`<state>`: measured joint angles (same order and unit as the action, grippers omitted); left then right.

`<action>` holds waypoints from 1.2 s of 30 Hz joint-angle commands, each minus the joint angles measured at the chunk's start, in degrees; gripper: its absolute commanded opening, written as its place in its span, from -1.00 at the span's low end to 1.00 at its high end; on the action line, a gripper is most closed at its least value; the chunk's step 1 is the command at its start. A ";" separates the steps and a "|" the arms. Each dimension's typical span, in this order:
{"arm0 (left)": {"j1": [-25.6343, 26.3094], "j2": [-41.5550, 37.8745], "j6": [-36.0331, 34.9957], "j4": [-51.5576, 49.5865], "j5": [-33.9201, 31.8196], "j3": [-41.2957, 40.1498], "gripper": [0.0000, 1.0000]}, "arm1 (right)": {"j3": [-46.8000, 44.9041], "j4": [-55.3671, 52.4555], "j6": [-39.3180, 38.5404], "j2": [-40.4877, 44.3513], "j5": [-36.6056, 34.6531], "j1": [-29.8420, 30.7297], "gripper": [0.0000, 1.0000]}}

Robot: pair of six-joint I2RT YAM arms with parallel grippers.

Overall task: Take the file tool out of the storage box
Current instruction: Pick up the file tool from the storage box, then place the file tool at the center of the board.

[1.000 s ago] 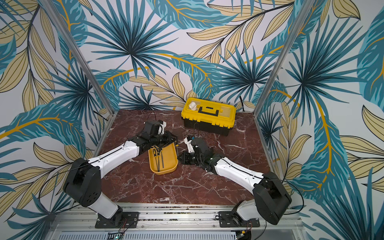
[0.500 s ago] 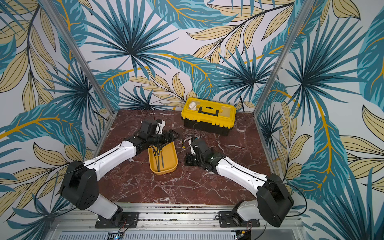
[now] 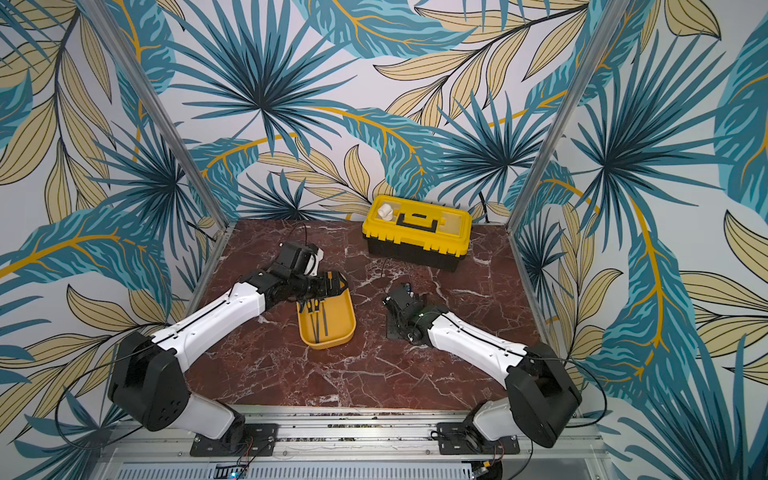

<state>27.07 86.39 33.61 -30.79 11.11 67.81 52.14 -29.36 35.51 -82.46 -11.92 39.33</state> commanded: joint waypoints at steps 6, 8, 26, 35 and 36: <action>1.42 -2.26 -3.06 -3.38 -5.81 1.38 1.00 | 0.86 -1.94 -2.53 -4.51 -5.04 -1.44 -1.00; 1.63 -2.30 -3.02 -3.07 -5.98 1.06 1.00 | 0.75 -1.41 -2.68 -5.29 -4.87 -1.88 -1.00; 1.85 -3.22 -2.69 -1.58 -7.42 -0.93 1.00 | 0.48 1.81 -4.97 -11.22 -1.82 -5.47 -1.00; 1.85 -3.09 -2.61 -2.02 -8.20 -0.93 1.00 | 0.54 2.53 -5.36 -13.25 -1.15 -5.72 -1.00; 1.91 -3.08 -2.58 -2.08 -8.20 -0.94 1.00 | 0.53 2.56 -5.36 -13.39 -1.17 -5.76 -1.00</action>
<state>28.73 84.33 31.46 -32.88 3.77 67.75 52.16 -26.89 30.79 -94.96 -13.47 33.78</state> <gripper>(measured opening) 0.999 0.068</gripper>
